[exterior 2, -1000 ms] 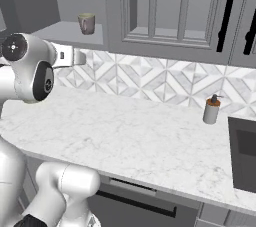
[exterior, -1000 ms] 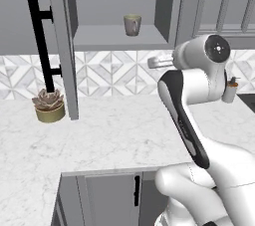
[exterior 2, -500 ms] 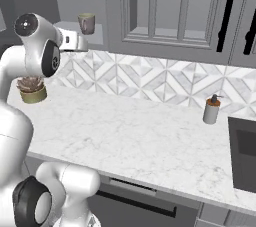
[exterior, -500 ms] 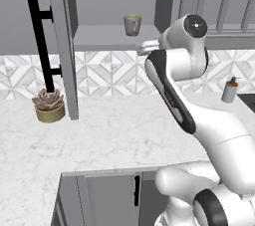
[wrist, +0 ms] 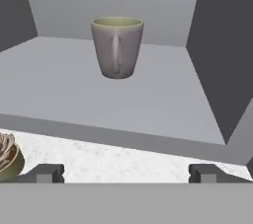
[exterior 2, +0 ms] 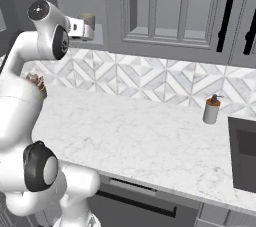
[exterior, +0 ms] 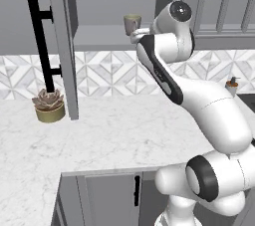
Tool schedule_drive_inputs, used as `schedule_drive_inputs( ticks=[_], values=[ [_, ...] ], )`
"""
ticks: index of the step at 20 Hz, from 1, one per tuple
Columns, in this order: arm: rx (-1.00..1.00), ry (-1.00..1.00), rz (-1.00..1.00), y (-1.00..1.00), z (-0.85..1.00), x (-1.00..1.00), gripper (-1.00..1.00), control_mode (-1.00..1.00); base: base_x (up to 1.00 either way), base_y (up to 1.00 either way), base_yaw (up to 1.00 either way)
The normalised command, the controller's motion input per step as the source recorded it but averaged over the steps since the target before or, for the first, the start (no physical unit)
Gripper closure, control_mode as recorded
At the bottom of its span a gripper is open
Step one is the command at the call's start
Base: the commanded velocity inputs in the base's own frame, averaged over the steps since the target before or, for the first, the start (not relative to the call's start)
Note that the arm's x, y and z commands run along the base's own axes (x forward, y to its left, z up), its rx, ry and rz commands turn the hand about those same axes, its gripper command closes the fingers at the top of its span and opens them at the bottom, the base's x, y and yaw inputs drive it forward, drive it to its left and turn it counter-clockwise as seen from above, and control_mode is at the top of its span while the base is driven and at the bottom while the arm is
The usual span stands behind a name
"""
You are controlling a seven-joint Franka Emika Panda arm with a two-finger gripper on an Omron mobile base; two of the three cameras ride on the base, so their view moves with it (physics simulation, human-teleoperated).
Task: Gather all objects into one cabinet and sort the glasses and bowls to opposite sides.
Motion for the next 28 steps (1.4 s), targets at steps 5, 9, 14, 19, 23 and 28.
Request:
schedule_drive_inputs(
  ticks=[5, 9, 14, 19, 23, 28],
  values=[
    [0.0, -0.01, -0.03, 0.05, 0.0, 0.39, -1.0, -1.0, 0.0, 0.0, 0.0],
    [0.0, 0.0, 0.0, 0.11, 0.01, 0.36, -1.0, -1.0, 0.0, 0.0, 0.0],
    [0.0, 0.0, 0.0, 0.03, 0.03, 0.38, -1.0, -1.0, 0.0, 0.0, 0.0],
    [0.0, 0.0, 0.0, 0.0, 0.13, 0.35, -1.0, -1.0, 0.0, 0.0, 0.0],
    [0.0, 0.0, 0.0, 0.0, 0.16, 0.3, -1.0, -1.0, 0.0, 0.0, 0.0],
    [0.0, 0.0, 0.0, 0.02, 0.05, 0.36, -1.0, -1.0, 0.0, 0.0, 0.0]
  ],
)
